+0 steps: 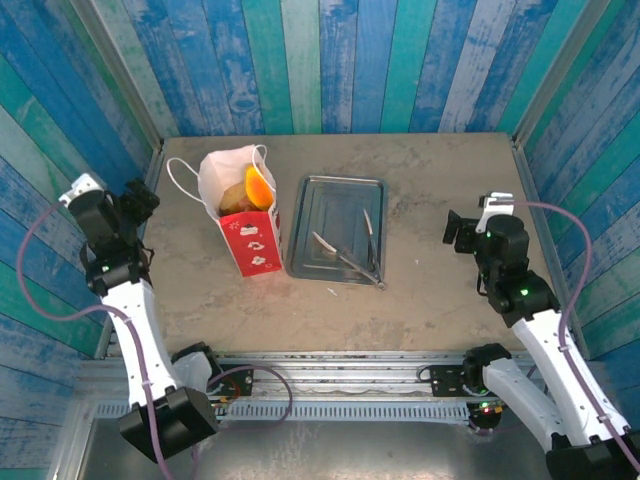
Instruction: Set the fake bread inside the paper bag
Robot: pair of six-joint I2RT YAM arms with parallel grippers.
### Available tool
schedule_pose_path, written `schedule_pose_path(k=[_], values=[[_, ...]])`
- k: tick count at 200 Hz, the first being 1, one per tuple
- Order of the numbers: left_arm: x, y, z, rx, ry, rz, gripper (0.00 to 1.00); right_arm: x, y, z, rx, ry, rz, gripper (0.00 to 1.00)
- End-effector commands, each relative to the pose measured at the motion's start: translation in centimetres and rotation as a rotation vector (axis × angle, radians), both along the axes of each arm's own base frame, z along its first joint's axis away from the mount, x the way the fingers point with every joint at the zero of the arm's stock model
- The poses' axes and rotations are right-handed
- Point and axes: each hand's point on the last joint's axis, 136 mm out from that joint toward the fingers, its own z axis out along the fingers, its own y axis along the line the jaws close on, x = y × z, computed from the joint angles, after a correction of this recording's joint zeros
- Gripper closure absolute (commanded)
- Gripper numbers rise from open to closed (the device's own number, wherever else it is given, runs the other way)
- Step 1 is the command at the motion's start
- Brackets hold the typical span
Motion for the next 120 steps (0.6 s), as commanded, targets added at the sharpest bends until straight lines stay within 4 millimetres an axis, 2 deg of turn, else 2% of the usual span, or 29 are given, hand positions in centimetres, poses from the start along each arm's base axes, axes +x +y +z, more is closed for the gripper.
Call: schedule_pose_path(k=[1, 57, 91, 120], values=[[0.8, 0.9, -2.7, -0.017, -0.002, 0.025, 0.06, -0.1, -2.0, -2.3, -0.047, 0.039, -0.082, 0.00], [1.2, 0.3, -10.6, -0.014, 0.025, -0.011, 0.06, 1.8, -4.4, -8.3, -0.120, 0.030, -0.182, 0.00], [2.6, -1.0, -12.1, 0.037, 0.086, -0.025, 0.06, 3.3, -5.2, -11.2, -0.136, 0.064, -0.226, 0.00], [3.9, -2.4, -14.1, 0.055, 0.111, -0.027, 0.06, 5.2, -4.2, -12.4, -0.152, 0.045, -0.165, 0.00]])
